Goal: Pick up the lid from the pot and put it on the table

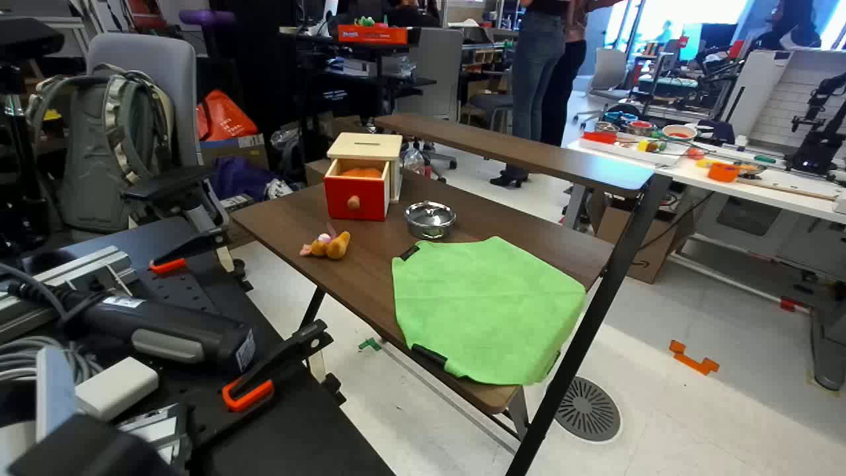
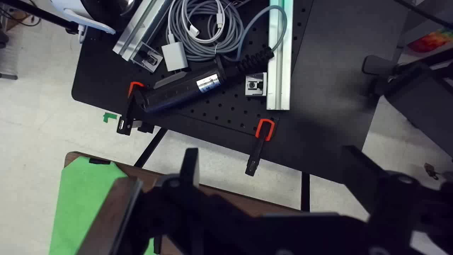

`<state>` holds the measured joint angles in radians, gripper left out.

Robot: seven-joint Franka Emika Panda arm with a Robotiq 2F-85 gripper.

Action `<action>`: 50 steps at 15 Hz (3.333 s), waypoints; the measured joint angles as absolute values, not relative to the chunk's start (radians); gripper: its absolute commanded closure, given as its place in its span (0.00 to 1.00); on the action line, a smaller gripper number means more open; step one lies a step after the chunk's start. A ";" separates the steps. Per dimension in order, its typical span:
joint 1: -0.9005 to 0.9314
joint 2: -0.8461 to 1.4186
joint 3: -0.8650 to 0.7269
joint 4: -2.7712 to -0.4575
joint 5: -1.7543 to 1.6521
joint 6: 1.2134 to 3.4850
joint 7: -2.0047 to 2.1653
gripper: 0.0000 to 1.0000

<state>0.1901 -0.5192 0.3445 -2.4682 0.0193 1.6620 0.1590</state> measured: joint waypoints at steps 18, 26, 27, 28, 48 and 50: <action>0.186 -0.489 0.342 -2.476 -0.021 1.757 0.236 0.00; 0.081 -0.273 0.317 -2.455 -0.174 2.052 0.479 0.00; 0.061 -0.232 0.302 -2.440 -0.191 2.085 0.511 0.00; 0.044 -0.193 0.286 -2.424 -0.205 2.114 0.540 0.00; 0.134 0.617 -0.046 -1.836 -0.294 2.436 1.155 0.00; 0.135 0.669 -0.048 -1.786 -0.254 2.436 1.155 0.00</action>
<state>0.1353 0.6690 -0.0478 -1.7859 -0.2545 2.4356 1.1545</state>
